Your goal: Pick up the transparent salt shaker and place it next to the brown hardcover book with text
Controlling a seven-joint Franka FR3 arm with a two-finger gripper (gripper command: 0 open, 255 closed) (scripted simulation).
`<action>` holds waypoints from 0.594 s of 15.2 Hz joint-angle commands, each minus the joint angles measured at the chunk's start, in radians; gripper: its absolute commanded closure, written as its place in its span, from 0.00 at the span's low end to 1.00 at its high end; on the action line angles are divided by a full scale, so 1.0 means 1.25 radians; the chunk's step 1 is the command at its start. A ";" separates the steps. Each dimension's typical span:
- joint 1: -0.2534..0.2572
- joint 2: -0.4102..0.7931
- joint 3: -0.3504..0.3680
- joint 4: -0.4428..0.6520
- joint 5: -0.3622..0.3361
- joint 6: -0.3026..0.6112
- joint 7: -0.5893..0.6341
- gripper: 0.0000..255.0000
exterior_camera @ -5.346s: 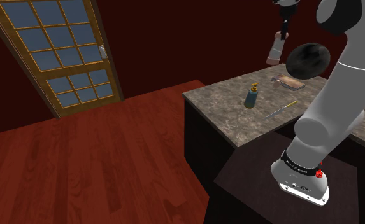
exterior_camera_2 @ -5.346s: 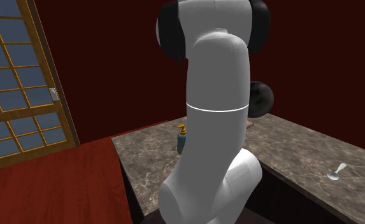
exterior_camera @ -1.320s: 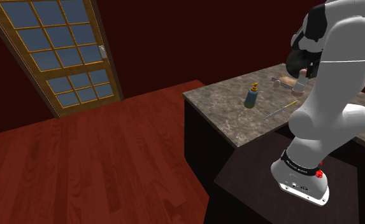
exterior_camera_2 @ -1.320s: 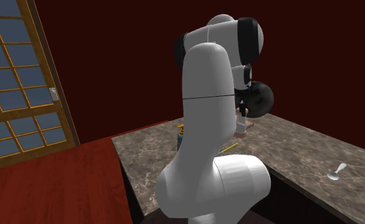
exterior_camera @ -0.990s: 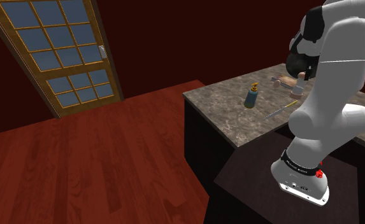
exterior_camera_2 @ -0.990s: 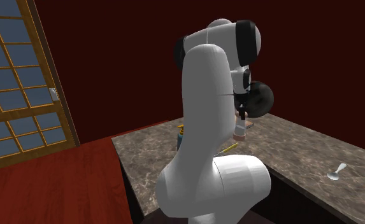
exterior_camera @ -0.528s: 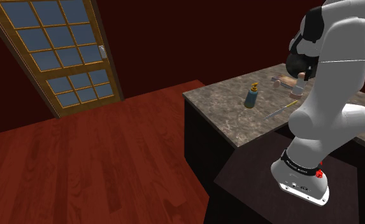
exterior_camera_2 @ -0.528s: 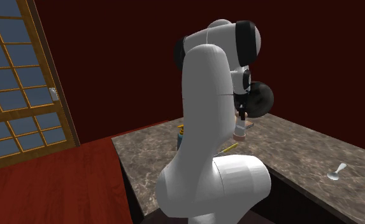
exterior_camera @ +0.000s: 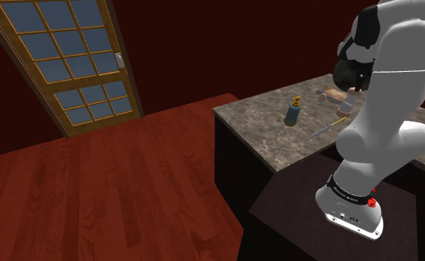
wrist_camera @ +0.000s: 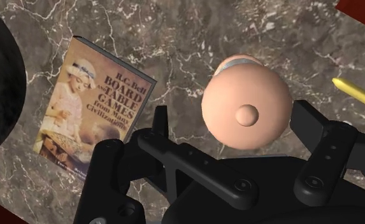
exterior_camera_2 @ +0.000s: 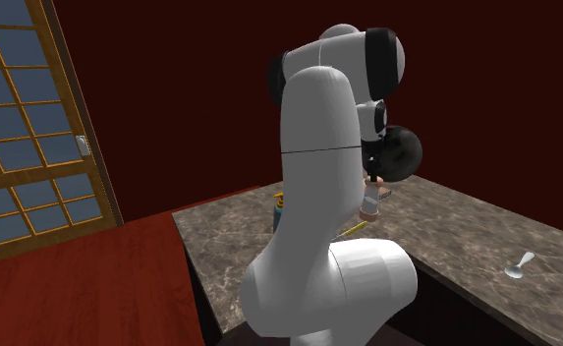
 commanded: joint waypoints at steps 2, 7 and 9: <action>0.030 -0.052 -0.019 0.003 -0.038 -0.050 0.024 0.00; 0.030 -0.052 -0.019 0.003 -0.038 -0.050 0.024 0.00; 0.030 -0.052 -0.019 0.003 -0.038 -0.050 0.024 0.00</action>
